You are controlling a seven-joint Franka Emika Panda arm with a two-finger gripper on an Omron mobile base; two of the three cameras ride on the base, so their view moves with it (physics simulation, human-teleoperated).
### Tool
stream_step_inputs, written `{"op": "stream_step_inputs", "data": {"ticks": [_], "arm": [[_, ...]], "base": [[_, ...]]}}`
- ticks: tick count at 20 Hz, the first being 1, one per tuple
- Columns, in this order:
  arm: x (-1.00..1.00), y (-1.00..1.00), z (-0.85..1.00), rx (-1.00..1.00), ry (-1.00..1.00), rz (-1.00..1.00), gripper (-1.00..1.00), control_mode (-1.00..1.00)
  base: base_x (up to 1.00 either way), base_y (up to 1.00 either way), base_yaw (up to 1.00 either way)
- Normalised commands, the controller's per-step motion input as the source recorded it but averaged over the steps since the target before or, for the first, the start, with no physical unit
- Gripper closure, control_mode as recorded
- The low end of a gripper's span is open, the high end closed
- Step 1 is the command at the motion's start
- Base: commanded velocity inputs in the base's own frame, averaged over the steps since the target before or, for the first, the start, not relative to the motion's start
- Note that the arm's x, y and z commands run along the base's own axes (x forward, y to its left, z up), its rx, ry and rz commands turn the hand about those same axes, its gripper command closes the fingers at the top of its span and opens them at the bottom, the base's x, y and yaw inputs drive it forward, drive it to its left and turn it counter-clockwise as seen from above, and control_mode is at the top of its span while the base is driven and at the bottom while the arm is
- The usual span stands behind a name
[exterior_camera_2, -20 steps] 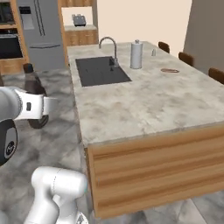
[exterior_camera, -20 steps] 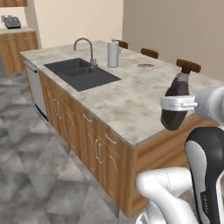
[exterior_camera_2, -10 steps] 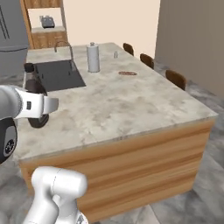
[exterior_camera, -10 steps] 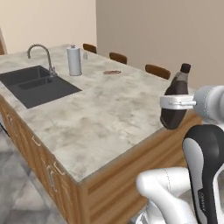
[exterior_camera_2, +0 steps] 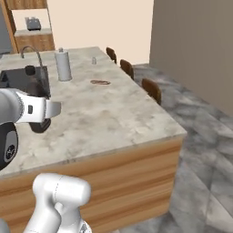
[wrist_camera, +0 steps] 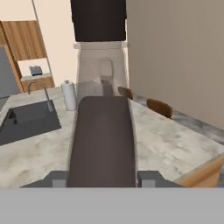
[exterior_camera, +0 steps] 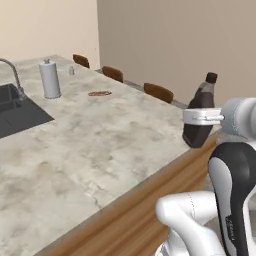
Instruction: Move the syrup bottle and shaker from the cabinet to the dining counter.
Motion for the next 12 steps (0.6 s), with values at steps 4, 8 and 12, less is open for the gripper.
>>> {"op": "stream_step_inputs", "data": {"ticks": [4, 8, 12], "arm": [[0.0, 0.0, 0.0, 0.0, 0.0, 0.0, 1.0, 1.0], [0.0, 0.0, 0.0, 0.0, 0.0, 0.0, 1.0, 1.0], [0.0, 0.0, 0.0, 0.0, 0.0, 0.0, 1.0, 1.0]], "base": [[0.79, -1.0, 0.0], [0.77, -1.0, 0.0], [0.76, -1.0, 0.0]]}}
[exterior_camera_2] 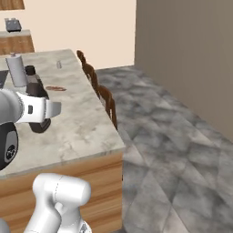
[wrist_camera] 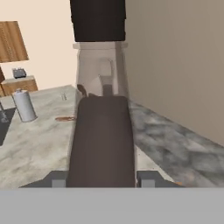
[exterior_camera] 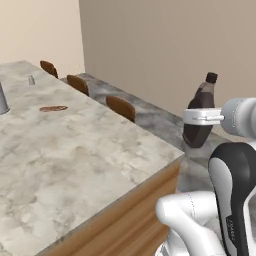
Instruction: Move the syrup bottle and shaker from the cabinet to the dining counter.
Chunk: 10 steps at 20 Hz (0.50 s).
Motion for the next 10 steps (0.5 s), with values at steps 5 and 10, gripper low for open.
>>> {"op": "stream_step_inputs", "data": {"ticks": [5, 10], "arm": [[0.0, 0.0, 0.0, 0.0, 0.0, 0.0, 1.0, 1.0], [0.0, 0.0, 0.0, 0.0, 0.0, 0.0, 1.0, 1.0]], "base": [[0.84, -1.0, 0.08], [0.91, -1.0, 0.21]]}}
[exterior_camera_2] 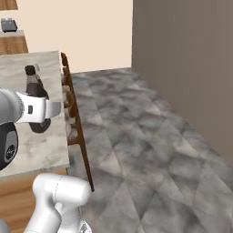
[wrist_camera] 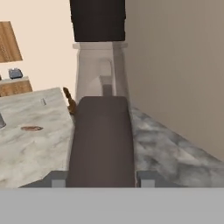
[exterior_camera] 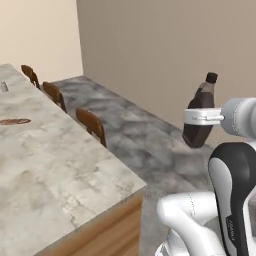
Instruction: Move the syrup bottle and shaker from the cabinet to the dining counter.
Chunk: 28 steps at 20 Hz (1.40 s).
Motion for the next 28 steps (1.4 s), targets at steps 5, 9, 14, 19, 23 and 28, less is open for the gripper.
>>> {"op": "stream_step_inputs", "data": {"ticks": [5, 9, 14, 19, 23, 28], "arm": [[0.0, 0.0, 0.0, 0.0, 0.0, 0.0, 1.0, 1.0], [0.0, 0.0, 0.0, 0.0, 0.0, 0.0, 1.0, 1.0], [0.0, 0.0, 0.0, 0.0, 0.0, 0.0, 1.0, 1.0], [0.0, 0.0, 0.0, 0.0, 0.0, 0.0, 1.0, 1.0], [0.0, 0.0, 0.0, 0.0, 0.0, 0.0, 1.0, 1.0], [0.0, 0.0, 0.0, 0.0, 0.0, 0.0, 1.0, 1.0]], "base": [[0.85, -0.79, 0.36], [0.79, -0.46, 0.46], [0.78, -0.49, 0.46], [0.73, -0.95, 0.15], [0.43, -1.0, 0.0], [0.22, -1.0, -0.01]]}}
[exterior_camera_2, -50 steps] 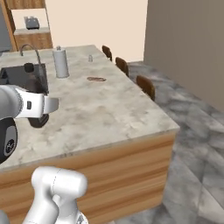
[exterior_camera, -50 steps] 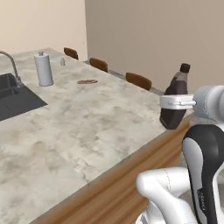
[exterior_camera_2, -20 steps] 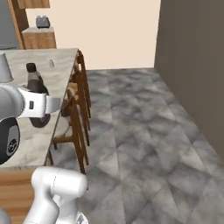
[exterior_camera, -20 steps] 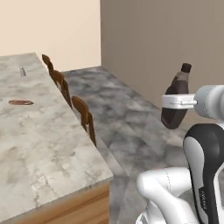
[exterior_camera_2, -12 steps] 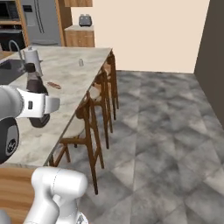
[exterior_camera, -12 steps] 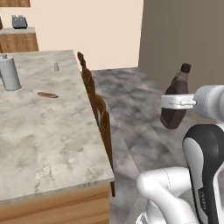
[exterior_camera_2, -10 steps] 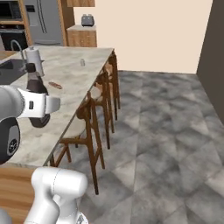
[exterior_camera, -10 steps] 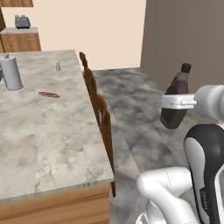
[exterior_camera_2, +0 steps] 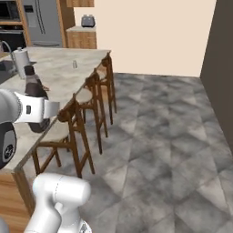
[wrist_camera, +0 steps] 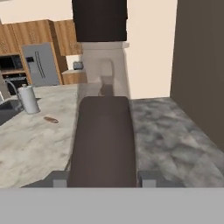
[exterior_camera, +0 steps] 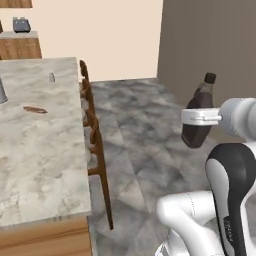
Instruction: Move the syrup bottle and shaker from the cabinet to the dining counter.
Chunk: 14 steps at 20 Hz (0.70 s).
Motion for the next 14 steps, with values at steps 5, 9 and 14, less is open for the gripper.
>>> {"op": "stream_step_inputs", "data": {"ticks": [5, 9, 14], "arm": [[0.0, 0.0, 0.0, 0.0, 0.0, 0.0, 1.0, 1.0], [0.0, 0.0, 0.0, 0.0, 0.0, 0.0, 1.0, 1.0], [0.0, 0.0, 0.0, 0.0, 0.0, 0.0, 1.0, 1.0]], "base": [[0.27, -1.0, 0.0], [0.95, -1.0, 0.0], [1.0, -0.94, 0.0]]}}
